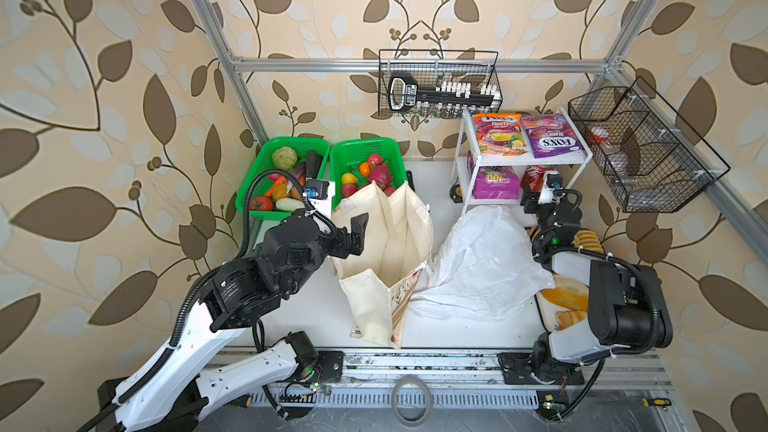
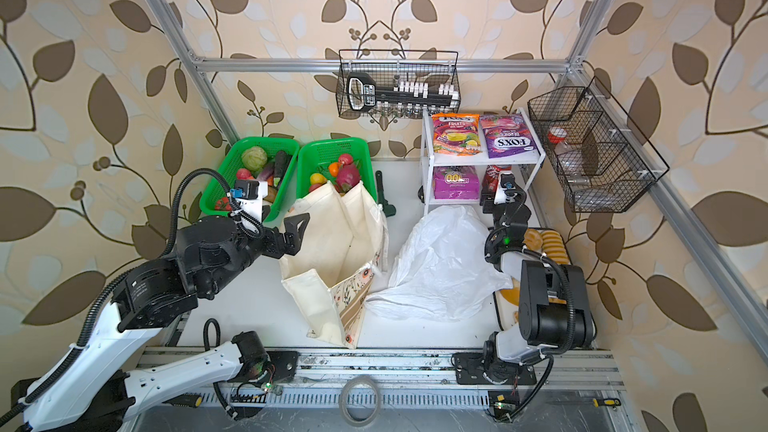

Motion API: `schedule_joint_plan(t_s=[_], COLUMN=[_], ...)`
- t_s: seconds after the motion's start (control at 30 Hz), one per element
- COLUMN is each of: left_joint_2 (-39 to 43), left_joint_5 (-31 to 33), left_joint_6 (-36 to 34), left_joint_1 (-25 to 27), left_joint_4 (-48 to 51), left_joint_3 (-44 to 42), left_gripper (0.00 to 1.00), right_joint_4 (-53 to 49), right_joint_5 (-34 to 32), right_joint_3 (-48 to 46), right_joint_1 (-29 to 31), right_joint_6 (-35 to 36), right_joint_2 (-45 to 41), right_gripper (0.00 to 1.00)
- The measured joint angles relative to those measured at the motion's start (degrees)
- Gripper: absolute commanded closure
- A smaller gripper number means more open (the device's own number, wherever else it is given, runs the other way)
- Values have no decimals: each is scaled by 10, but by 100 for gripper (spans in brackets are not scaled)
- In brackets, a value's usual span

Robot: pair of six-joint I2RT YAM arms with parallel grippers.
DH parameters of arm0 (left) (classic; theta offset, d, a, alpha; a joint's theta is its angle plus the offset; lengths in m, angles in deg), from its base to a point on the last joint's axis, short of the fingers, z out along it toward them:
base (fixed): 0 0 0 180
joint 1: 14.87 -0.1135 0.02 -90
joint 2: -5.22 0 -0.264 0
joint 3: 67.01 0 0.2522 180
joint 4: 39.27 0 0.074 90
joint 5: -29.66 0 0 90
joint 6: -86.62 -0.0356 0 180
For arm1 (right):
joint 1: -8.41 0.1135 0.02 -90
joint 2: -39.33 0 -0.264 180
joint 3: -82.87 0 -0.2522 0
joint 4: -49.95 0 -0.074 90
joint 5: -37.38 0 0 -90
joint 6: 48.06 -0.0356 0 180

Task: Place the mixed food into the grocery bags and tie them
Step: 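Reach the right gripper into the shelf and grasp the red Coke can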

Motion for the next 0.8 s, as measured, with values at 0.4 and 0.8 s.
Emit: schedule_joint_plan(t_s=[0.4,0.8], left_joint_2=[0,4], left_joint_5=[8,8], left_joint_6=[0,2], left_joint_1=[0,0], left_joint_4=[20,21], left_joint_3=[0,0], left_gripper=[1,1], right_joint_4=[90,136], right_joint_5=[35,65], right_joint_3=[19,30], right_joint_1=[-12,-15], right_joint_6=[-9,-22], right_joint_2=[79,105], right_gripper=[19,37])
